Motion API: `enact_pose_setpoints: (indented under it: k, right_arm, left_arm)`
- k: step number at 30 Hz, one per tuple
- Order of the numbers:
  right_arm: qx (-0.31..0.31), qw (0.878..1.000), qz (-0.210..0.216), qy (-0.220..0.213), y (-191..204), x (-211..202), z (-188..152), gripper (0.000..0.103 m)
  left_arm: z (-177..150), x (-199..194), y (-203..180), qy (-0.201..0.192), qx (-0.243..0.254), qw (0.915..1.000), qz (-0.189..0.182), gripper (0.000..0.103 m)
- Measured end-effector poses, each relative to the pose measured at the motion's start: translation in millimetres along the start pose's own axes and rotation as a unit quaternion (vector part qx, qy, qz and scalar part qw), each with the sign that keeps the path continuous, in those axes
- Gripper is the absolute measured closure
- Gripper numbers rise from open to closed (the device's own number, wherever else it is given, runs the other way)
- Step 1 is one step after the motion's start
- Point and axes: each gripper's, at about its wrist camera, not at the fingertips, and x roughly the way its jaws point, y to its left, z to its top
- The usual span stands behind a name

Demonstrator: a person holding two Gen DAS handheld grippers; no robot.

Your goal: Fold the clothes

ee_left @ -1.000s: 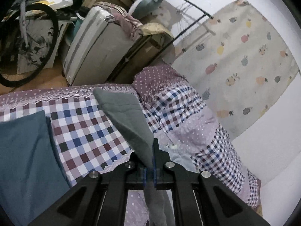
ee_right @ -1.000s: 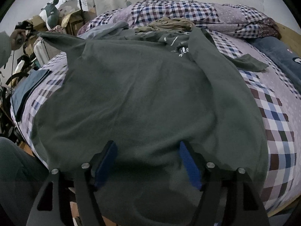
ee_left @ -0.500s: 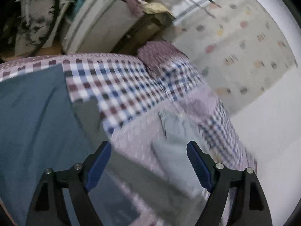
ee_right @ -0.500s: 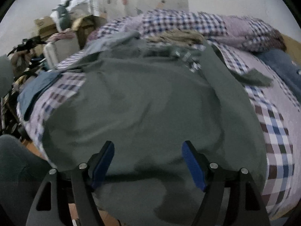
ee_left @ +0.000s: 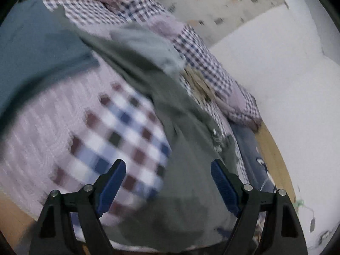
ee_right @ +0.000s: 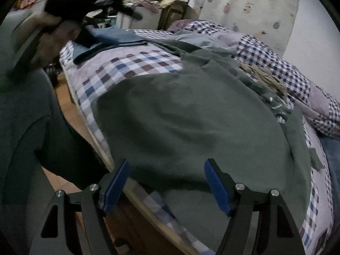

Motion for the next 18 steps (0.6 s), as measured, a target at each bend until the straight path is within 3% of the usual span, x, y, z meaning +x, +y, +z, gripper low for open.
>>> enact_pose_setpoints:
  k: [3, 6, 8, 13, 18]
  right_arm:
    - [0.047, 0.999, -0.019, -0.008, -23, -10, -2, 0.027]
    - [0.121, 0.992, -0.029, -0.023, -55, -23, -7, 0.026]
    - [0.189, 0.981, -0.033, -0.04, -84, -33, -13, 0.026]
    - [0.342, 0.935, -0.05, -0.079, -157, -62, -38, 0.026]
    - [0.446, 0.886, -0.051, -0.114, -218, -81, -63, 0.025]
  left_arm:
    - [-28, 23, -17, 0.045, 0.059, 0.9955, 0.059, 0.018]
    - [-34, 25, -38, 0.037, 0.121, 0.9888, 0.08, 0.018]
    - [-36, 27, -42, 0.036, 0.13, 0.9864, 0.093, 0.018]
    - [-34, 30, -47, 0.027, 0.124, 0.9873, 0.096, 0.018]
    - [-33, 38, -50, 0.026, 0.125, 0.9887, 0.079, 0.018]
